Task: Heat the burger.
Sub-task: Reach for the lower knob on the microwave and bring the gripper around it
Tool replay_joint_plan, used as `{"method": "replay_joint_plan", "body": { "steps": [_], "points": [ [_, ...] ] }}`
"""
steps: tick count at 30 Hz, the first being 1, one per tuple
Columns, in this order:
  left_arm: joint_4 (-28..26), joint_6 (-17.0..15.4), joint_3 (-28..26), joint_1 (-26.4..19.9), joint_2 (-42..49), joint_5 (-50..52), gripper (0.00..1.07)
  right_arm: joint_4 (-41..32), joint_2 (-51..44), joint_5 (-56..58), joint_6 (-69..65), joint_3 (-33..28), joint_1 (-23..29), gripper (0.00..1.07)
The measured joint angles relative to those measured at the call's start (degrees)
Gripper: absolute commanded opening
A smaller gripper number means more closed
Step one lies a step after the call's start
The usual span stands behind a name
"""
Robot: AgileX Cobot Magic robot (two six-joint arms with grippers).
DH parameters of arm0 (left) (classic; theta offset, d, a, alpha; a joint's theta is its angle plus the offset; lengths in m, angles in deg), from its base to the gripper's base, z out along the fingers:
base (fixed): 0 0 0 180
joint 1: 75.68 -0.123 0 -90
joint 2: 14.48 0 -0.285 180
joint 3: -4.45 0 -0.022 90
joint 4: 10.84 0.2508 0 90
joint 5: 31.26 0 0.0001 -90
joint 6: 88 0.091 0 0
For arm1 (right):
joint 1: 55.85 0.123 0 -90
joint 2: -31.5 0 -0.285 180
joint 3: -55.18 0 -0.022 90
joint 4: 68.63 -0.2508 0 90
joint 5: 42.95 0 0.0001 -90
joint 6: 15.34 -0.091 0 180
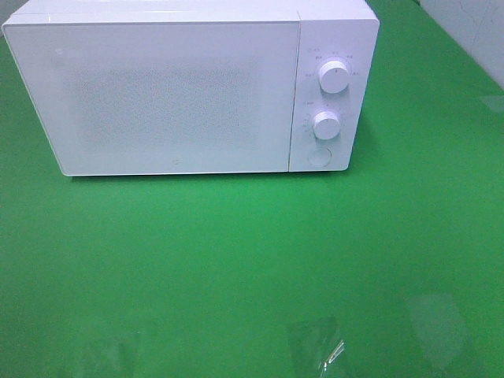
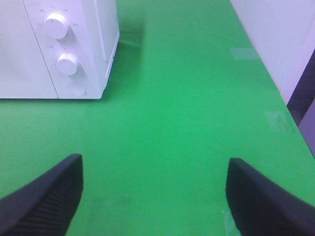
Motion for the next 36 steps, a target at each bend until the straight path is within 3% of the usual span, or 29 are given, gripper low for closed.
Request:
{"method": "replay_joint_plan", "body": {
  "steps": [12,23,36],
  "points": [
    [0.00,0.00,0.00,0.00,0.00,0.00,1.01,0.00,6.65,-14.32,0.00,-0.80,0.00,0.76],
    [0.00,0.00,0.00,0.00,0.00,0.00,1.01,0.23,19.54,-32.77,-0.06,-3.61,0.00,0.76],
    [0.00,0.00,0.00,0.00,0.00,0.00,1.01,0.17,32.60,-47.10,-1.15,-3.90,0.00,0.76]
  ]
}}
